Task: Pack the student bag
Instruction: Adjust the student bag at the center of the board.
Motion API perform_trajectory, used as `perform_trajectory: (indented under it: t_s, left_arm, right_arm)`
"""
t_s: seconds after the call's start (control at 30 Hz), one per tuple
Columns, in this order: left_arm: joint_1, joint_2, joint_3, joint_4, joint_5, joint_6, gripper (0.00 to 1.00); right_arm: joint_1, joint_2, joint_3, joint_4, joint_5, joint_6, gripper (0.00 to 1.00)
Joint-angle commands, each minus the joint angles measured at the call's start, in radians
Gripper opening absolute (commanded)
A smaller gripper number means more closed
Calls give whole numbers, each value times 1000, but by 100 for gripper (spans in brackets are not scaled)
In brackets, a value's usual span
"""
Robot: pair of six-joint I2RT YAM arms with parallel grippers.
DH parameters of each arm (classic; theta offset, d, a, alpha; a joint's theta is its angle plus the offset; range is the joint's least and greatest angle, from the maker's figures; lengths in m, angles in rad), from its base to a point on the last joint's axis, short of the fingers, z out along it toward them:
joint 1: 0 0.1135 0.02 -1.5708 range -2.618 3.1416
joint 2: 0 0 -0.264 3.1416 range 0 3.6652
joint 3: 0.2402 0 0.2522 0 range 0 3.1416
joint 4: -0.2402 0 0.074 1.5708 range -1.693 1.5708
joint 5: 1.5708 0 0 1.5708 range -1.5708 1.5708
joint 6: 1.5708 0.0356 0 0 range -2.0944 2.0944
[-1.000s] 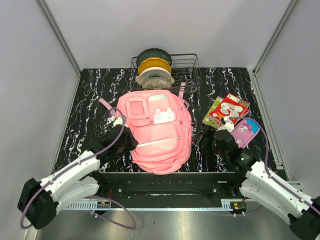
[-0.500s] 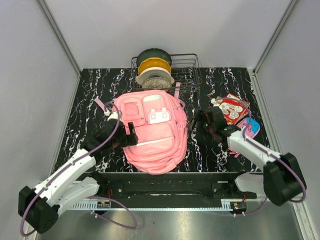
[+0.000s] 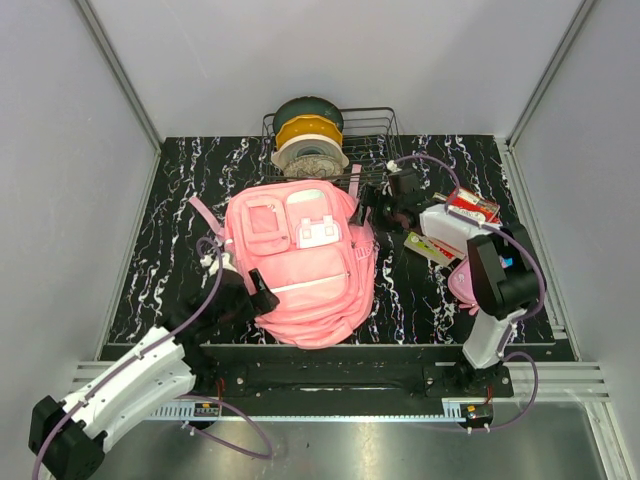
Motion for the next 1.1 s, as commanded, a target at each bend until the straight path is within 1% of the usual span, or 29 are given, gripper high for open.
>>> perform_trajectory:
  t_s: [0.0,0.1,0.13,0.2,0.23,0.27,0.3,0.33,0.37,0.43,0.47,0.5,0.6,0.63,0.67,0.73,0.77,0.8,0.83,0.9,0.93,1.0,1.03,1.07]
  left_arm:
    - [-15,-13,-28,66,3,-92,96]
    - [-41,13,-59,146,8,-103,97]
    - [-44,25,-65,169,17,-104,97]
    - [-47,74,-79,233,28,-101,95]
    - [-47,88,-77,247,34,-95,92]
    - [-50,110,-77,274,34,-86,81]
    - [-50,119,-76,282,31,-77,75]
    - [-48,128,-73,293,28,-69,63]
    - [-48,140,-64,310,29,-58,48]
    - [-50,154,-47,310,25,-37,33]
    - [-48,163,-26,307,23,-25,27]
    - [-48,170,-13,299,19,-3,19]
    - [-48,176,42,240,-36,37,8]
    - [-50,179,56,195,-82,43,3]
    - [-45,196,97,171,-113,54,0]
    - [-32,229,145,120,-179,100,0]
    - [-1,272,192,117,-178,123,0]
    - [17,294,212,118,-167,164,0]
    - [33,312,232,121,-156,181,0]
    - [67,360,280,131,-162,224,0]
    - [95,374,291,149,-159,239,9]
    - [129,413,312,173,-135,282,17]
    - [145,427,317,198,-101,294,28]
    - [169,458,332,204,-87,311,55]
  right_arm:
    - [-12,72,75,-37,48,-79,100]
    - [-12,155,150,-89,20,-82,100]
    - [-13,170,159,-89,-16,-77,100]
    - [-16,198,160,-70,-53,-62,91]
    - [-18,199,152,-59,-69,-43,80]
    - [-19,189,125,-21,-78,-36,78]
    - [-21,184,111,-8,-84,-27,73]
    - [-28,175,100,6,-105,-11,66]
    - [-33,169,78,22,-116,-8,47]
    - [-47,141,36,35,-139,9,21]
    - [-51,127,17,58,-141,15,0]
    - [-55,112,-4,65,-139,24,0]
    - [-62,37,-96,99,-144,53,0]
    - [-64,-10,-151,107,-138,73,0]
    - [-62,-38,-185,149,-132,85,0]
    - [-64,-127,-285,180,-87,150,0]
    - [-64,-158,-322,225,-74,171,0]
    - [-62,-188,-360,248,-43,197,0]
    - [-64,-254,-432,265,-31,246,0]
    - [-62,-311,-495,317,1,282,0]
    - [-62,-360,-541,323,8,303,0]
    - [-62,-405,-575,314,37,320,0]
    - [-62,-441,-607,314,45,335,0]
    - [-62,-459,-618,308,55,345,0]
